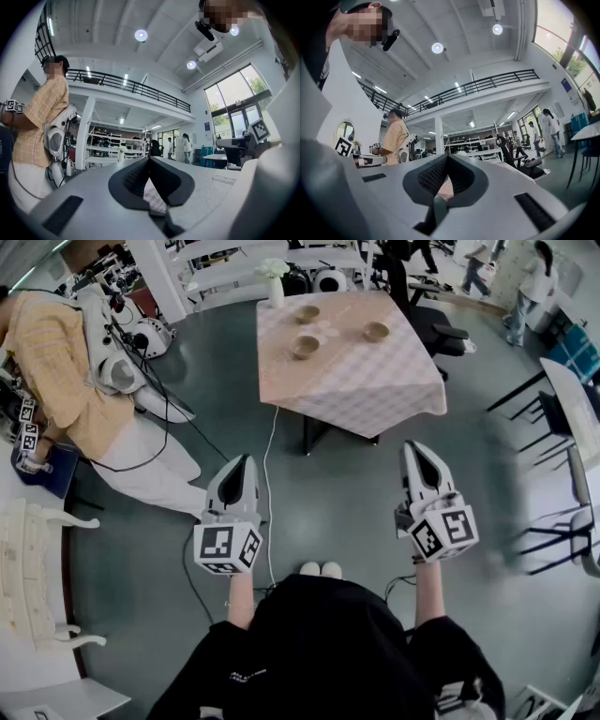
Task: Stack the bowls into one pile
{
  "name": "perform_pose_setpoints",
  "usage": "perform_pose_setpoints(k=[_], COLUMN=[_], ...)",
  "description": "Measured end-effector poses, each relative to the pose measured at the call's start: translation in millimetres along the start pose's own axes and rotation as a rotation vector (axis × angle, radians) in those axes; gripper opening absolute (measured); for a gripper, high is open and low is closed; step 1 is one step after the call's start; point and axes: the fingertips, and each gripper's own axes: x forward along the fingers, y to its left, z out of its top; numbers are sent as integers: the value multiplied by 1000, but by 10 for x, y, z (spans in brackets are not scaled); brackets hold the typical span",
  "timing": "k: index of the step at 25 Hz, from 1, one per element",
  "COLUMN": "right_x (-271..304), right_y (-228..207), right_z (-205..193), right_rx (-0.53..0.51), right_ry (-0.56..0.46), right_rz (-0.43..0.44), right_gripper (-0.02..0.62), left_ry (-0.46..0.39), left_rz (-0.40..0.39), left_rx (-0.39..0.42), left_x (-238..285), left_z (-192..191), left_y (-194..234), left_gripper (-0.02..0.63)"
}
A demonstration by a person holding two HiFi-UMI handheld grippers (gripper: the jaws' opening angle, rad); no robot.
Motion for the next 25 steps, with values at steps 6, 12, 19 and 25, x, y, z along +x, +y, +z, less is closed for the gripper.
perform_pose_setpoints(k=[6,12,19,25], right_x=[-8,-20,-12,231], right_y=[-81,-218,-363,-448], right_z=[-5,-23,-103,-187], right_rx=[-5,-2,36,57], right_ry=[5,10,-1,12], right_rz=[-13,-27,7,29], right_gripper=[-9,-9,-9,-9], left_ry=[-3,-2,30,44], left_rz=[-3,-4,2,38], left_rx=[-3,-7,-7,-31], left_x=[18,90,175,303], left_z=[-8,-30,-117,-241], left_y=[-27,-111,-317,-200], left_gripper=[-3,-3,-2,-3])
